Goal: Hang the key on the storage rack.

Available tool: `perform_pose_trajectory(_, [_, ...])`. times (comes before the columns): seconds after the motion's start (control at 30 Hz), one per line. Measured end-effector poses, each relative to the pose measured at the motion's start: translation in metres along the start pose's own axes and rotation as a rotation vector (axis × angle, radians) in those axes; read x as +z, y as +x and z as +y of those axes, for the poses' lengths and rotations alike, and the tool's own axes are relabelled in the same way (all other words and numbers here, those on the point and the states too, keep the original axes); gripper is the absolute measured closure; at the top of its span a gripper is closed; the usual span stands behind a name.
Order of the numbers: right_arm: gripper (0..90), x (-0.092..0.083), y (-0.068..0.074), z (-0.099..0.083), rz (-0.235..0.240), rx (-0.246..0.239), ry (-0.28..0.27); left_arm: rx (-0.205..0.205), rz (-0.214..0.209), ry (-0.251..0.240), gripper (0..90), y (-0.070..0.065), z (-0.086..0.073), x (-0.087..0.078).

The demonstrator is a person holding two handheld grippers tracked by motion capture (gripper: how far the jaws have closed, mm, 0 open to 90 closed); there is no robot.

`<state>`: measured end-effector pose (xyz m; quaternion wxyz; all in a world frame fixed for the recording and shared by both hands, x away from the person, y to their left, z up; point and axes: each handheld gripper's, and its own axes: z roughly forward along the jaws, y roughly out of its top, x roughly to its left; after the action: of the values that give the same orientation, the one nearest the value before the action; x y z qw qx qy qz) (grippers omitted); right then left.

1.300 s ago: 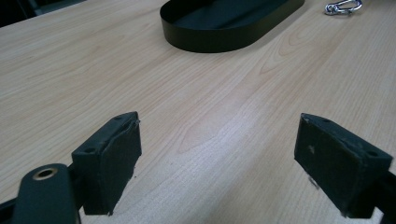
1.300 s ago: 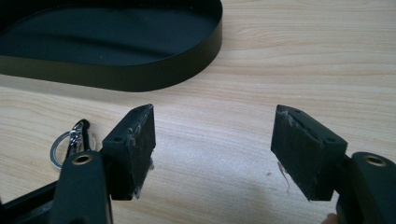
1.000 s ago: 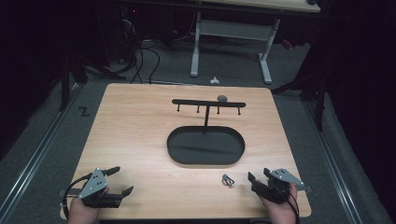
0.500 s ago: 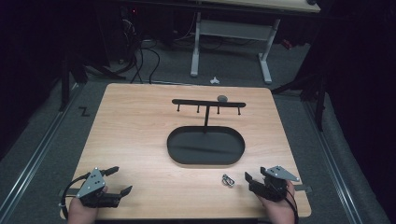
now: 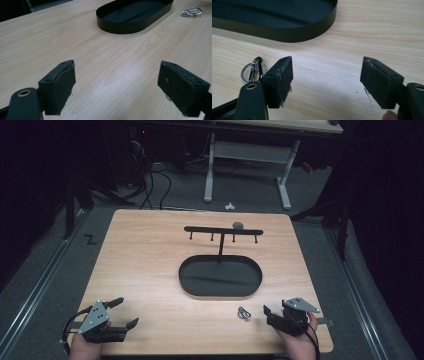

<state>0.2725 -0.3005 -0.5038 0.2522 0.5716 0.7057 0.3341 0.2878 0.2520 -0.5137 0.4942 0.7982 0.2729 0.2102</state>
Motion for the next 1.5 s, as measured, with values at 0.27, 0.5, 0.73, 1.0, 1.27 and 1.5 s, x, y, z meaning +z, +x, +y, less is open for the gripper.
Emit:
perform_pose_trajectory(0.27, [21.9, 0.006, 0.0, 0.007, 0.012, -0.006, 0.051, -0.004, 0.003, -0.001, 15.3, 0.003, -0.002, 0.005])
perform_pose_trajectory(0.5, [21.3, 0.008, -0.002, 0.016, 0.013, -0.006, 0.106, 0.01, -0.029, 0.002, 15.3, -0.001, 0.001, 0.007])
perform_pose_trajectory(0.73, [24.9, 0.002, 0.002, 0.023, 0.024, -0.075, 0.118, -0.044, -0.059, -0.018, 15.2, 0.001, 0.003, 0.006])
perform_pose_trajectory(1.0, [28.0, 0.002, 0.002, 0.031, 0.053, -0.098, 0.184, -0.082, -0.067, -0.017, 15.3, 0.003, 0.002, 0.005])
perform_pose_trajectory(1.27, [29.0, 0.006, 0.007, 0.032, 0.069, -0.143, 0.269, -0.025, -0.083, 0.012, 15.3, -0.002, 0.004, 0.005])
perform_pose_trajectory(1.5, [27.9, 0.012, 0.009, 0.038, 0.078, -0.154, 0.348, -0.024, -0.085, 0.013, 15.3, -0.002, 0.003, 0.004])
